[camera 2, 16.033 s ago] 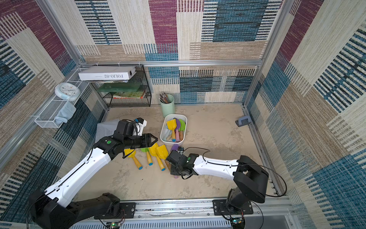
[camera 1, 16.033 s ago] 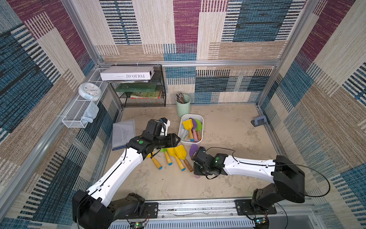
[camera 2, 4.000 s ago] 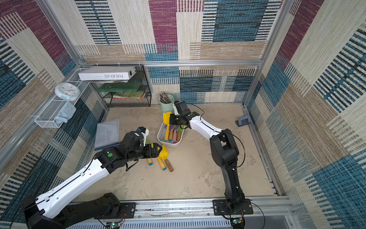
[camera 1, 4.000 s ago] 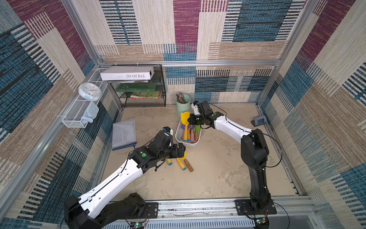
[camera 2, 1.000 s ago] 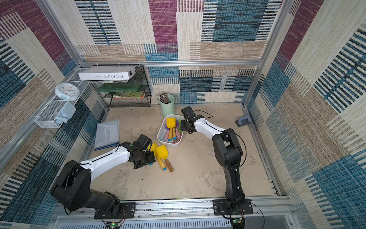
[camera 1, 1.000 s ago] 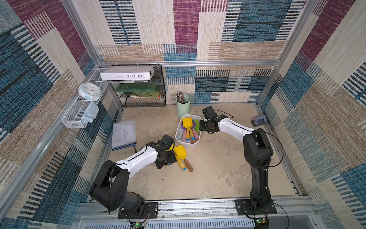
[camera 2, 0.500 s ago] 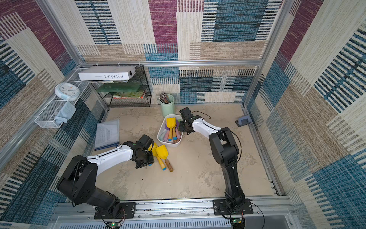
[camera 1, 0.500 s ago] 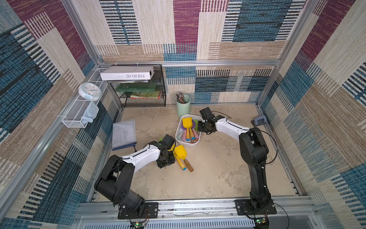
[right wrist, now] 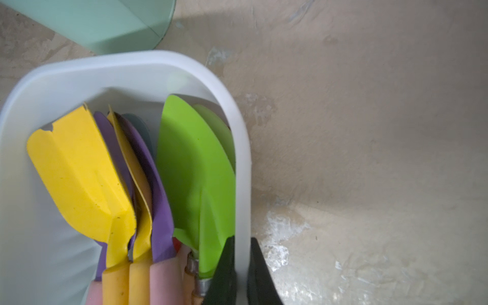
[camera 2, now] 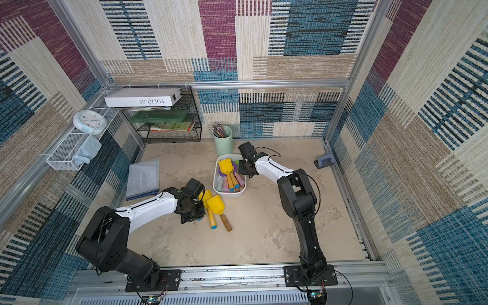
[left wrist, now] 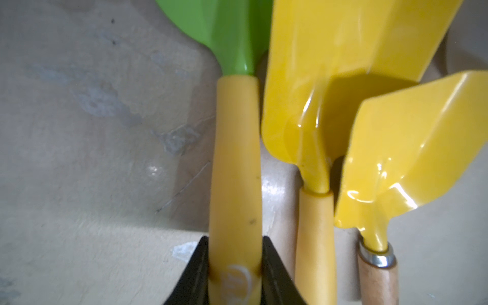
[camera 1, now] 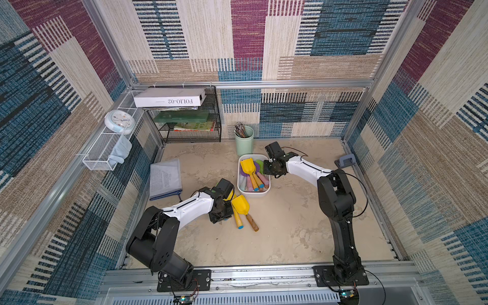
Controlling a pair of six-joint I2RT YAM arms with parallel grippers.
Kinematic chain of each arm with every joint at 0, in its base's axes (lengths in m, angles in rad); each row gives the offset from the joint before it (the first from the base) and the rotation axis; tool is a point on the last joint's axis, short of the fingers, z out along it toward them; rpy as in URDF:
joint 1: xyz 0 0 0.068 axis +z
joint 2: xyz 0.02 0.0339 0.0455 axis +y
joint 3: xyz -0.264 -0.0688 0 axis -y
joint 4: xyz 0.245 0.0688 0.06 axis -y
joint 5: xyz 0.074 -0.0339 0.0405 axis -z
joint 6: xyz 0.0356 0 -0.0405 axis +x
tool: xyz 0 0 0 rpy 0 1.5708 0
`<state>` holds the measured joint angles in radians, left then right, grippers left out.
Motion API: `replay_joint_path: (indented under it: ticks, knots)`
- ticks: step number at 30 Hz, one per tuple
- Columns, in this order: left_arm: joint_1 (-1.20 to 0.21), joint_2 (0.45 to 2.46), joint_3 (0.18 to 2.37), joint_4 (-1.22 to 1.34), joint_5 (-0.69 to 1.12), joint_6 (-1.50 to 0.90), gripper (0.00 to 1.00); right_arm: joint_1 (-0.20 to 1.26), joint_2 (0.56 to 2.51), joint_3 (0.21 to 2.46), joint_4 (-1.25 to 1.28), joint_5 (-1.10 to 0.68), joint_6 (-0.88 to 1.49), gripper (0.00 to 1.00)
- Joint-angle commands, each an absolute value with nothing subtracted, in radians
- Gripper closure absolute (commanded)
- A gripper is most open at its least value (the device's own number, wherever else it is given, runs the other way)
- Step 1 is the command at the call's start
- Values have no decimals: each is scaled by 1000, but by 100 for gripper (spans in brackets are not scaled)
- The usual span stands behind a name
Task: Put the shovel into the storage box
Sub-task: Pick up the shovel from the center of the board.
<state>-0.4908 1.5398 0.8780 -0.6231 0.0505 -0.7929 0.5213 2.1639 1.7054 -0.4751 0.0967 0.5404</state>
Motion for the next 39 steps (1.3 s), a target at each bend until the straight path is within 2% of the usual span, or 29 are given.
replay_joint_path:
  ticks: [1, 17, 33, 34, 36, 39]
  knots:
    - [-489, 1524, 881, -660, 19, -792, 88, 516, 2150, 1710, -512, 150, 517, 100]
    - [-486, 1446, 887, -737, -59, -773, 93, 444, 2088, 1607, -503, 183, 400, 100]
    - [-489, 1285, 896, -816, -43, -679, 97, 433, 2096, 1648, -546, 208, 325, 100]
    - [-491, 1277, 901, -821, -38, -667, 98, 433, 2095, 1650, -549, 202, 326, 99]
    - [-494, 1263, 909, -828, -31, -643, 98, 433, 2087, 1650, -545, 192, 328, 88]
    - [-502, 1246, 919, -830, -29, -618, 98, 432, 2071, 1653, -538, 186, 327, 81]
